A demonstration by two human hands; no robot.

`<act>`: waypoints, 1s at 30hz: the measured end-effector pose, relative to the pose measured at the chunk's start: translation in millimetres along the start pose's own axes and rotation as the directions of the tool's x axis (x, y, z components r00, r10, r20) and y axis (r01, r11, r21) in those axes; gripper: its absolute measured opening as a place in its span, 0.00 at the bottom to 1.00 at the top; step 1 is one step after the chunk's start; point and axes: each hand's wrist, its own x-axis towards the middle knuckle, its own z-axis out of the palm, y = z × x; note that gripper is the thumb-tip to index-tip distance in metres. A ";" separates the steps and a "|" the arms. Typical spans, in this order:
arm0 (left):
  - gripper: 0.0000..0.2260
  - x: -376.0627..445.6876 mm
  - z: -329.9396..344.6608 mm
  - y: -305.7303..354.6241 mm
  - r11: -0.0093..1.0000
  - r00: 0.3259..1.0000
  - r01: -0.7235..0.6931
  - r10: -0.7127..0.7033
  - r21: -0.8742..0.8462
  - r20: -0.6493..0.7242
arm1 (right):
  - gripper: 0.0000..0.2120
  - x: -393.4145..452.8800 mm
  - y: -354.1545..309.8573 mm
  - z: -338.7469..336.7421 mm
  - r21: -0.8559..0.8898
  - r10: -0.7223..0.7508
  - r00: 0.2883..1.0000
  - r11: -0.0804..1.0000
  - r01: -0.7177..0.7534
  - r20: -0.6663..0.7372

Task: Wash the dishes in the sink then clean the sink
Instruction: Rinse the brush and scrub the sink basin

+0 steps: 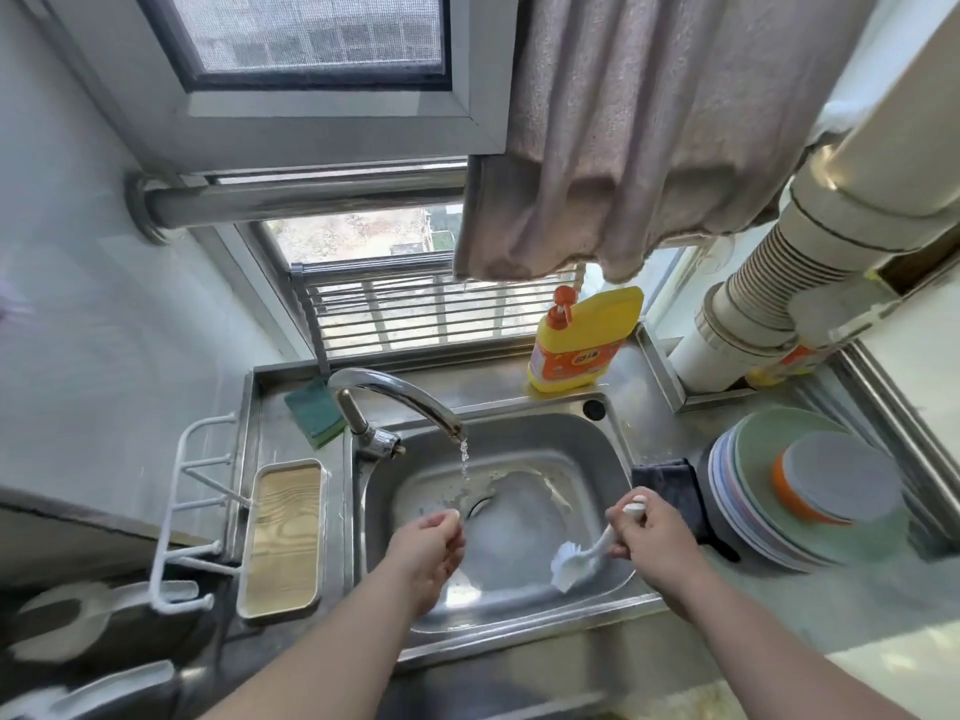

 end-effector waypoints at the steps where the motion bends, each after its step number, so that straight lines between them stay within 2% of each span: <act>1: 0.03 -7.5 5.4 -9.1 0.999 0.999 -0.017 0.016 0.050 0.030 | 0.08 1.5 -1.3 -1.9 0.002 -0.015 1.000 1.000 0.015 0.002; 5: 0.10 -24.6 29.8 -31.4 0.952 0.987 -0.123 0.087 0.282 0.135 | 0.09 3.8 -9.6 -9.6 -0.026 -0.092 0.990 0.995 0.095 0.103; 7: 0.14 -33.7 46.2 -36.0 0.858 0.969 -0.226 0.151 0.462 0.194 | 0.10 5.0 -14.3 -12.9 -0.058 -0.159 0.974 0.984 0.170 0.159; 9: 0.16 -48.5 67.7 -35.8 0.720 0.936 -0.350 0.243 0.599 0.255 | 0.10 8.3 -20.2 -18.7 -0.066 -0.225 0.954 0.968 0.242 0.196; 12: 0.17 -69.4 99.1 -25.8 0.503 0.865 -0.495 0.360 0.708 0.349 | 0.08 8.8 -36.1 -36.1 -0.008 -0.365 0.905 0.927 0.375 0.220; 14: 0.12 -83.8 118.6 -17.9 0.410 0.805 -0.573 0.442 0.710 0.395 | 0.07 8.6 -51.0 -51.7 0.035 -0.466 0.865 0.883 0.468 0.186; 17: 0.07 -108.8 143.2 -5.0 0.283 0.683 -0.628 0.647 0.725 0.339 | 0.04 4.7 -73.9 -77.1 0.130 -0.593 0.796 0.805 0.579 0.123; 19: 0.05 -120.5 152.1 2.9 0.269 0.603 -0.660 0.747 0.701 0.280 | 0.02 3.4 -85.8 -92.2 0.228 -0.627 0.771 0.772 0.594 0.113; 20: 0.05 -125.4 154.8 8.0 0.274 0.576 -0.668 0.779 0.692 0.248 | 0.06 4.1 -89.8 -98.8 0.273 -0.631 0.768 0.762 0.588 0.107; 22: 0.05 -138.8 158.5 22.4 0.299 0.562 -0.668 0.803 0.681 0.199 | 0.11 4.7 -94.6 -109.8 0.315 -0.641 0.760 0.748 0.585 0.110; 25: 0.05 -160.8 161.8 45.6 0.371 0.573 -0.698 0.802 0.613 0.167 | 0.11 8.3 -97.1 -117.4 0.217 -0.675 0.723 0.735 0.643 0.146; 30: 0.04 -188.9 162.2 71.5 0.420 0.575 -0.748 0.797 0.515 0.185 | 0.14 8.6 -114.8 -119.1 0.014 -0.747 0.642 0.653 0.757 0.172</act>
